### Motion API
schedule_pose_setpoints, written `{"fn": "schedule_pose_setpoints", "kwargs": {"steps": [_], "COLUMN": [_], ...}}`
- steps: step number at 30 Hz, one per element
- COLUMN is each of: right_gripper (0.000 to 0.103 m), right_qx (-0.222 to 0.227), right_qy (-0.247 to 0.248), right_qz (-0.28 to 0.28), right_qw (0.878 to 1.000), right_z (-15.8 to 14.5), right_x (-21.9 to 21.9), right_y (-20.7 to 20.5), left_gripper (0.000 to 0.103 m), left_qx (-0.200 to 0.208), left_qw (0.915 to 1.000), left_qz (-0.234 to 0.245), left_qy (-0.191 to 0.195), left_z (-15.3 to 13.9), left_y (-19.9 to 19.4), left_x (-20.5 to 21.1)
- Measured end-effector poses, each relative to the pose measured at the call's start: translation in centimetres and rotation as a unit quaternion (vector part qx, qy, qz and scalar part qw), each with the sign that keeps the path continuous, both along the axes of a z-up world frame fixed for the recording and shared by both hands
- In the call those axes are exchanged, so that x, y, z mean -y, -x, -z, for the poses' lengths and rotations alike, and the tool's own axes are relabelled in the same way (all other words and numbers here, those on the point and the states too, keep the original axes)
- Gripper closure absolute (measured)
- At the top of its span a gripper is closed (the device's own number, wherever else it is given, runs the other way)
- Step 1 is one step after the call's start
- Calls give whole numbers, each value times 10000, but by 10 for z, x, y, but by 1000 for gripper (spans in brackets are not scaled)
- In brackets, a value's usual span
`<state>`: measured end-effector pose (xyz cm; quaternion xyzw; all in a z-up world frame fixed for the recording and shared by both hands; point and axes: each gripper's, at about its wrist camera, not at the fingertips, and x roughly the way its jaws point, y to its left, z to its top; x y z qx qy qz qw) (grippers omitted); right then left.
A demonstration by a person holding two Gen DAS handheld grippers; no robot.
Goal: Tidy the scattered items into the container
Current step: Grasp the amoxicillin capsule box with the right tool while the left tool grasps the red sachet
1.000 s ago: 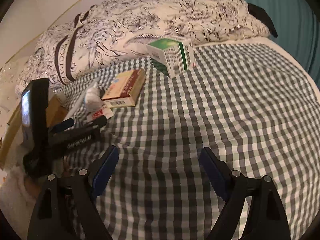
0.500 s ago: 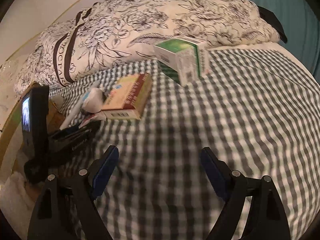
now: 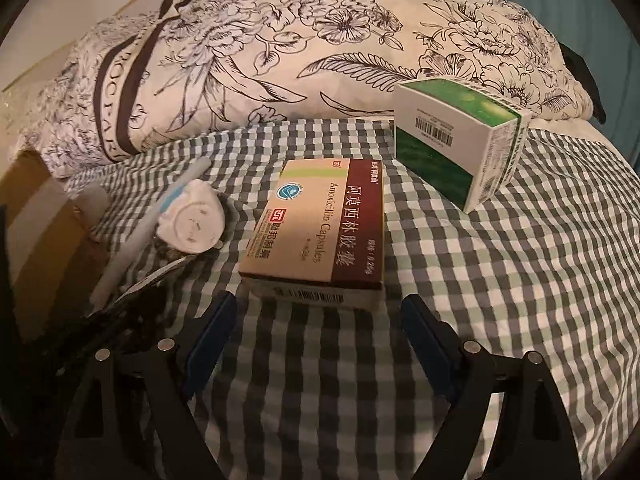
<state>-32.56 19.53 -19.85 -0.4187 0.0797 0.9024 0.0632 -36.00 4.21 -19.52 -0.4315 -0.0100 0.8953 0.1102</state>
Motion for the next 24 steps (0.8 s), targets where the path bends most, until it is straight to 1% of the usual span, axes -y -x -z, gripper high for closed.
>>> {"fn": "schedule_pose_setpoints", "kwargs": {"steps": [4, 5, 6, 7, 8, 9, 10, 13, 17, 19, 21, 23, 24], "right_gripper": [19, 19, 19, 19, 20, 26, 26, 26, 26, 26, 26, 26, 26], "right_qx": [-58, -52, -21, 29, 44, -23, -100, -144, -133, -107, -99, -102, -98], "right_qy": [155, 117, 82, 85, 138, 220, 284, 326, 517, 585, 695, 758, 772], "right_qz": [152, 196, 237, 254, 250, 247, 250, 281, 221, 197, 191, 199, 200], "right_qw": [9997, 9997, 9997, 9996, 9996, 9994, 9992, 9990, 9983, 9980, 9974, 9969, 9968], "right_z": [3, 4, 5, 7, 8, 8, 7, 5, 5, 3, 0, -2, -3], "right_x": [-3, -3, -3, -4, -7, -10, -13, -21, -28, -31, -37, -41, -44], "right_y": [11, 15, 20, 24, 26, 26, 23, 15, 2, -3, -8, -11, -12], "left_gripper": [100, 97, 92, 89, 82, 75, 73, 72, 72, 68, 39, 30, 29], "left_qx": [2, 4, -2, -23, -49, -77, -129, -239, -451, -454, -522, -620, -650], "left_qw": [9999, 9998, 9998, 9997, 9995, 9993, 9989, 9978, 9937, 9897, 9853, 9827, 9823], "left_qz": [136, 178, 201, 256, 315, 355, 388, 481, 775, 1024, 1198, 1259, 1293], "left_qy": [-73, -58, -23, 23, 68, 119, 209, 385, 667, 886, 1102, 1207, 1189], "left_z": [-2, -3, -4, -5, -6, -7, -9, -12, -17, -17, -17, -18, -18], "left_y": [2, 2, 3, 3, 4, 5, 5, 8, 7, 6, 3, -1, -1], "left_x": [-2, -4, -5, -9, -12, -15, -19, -29, -45, -56, -65, -69, -69]}}
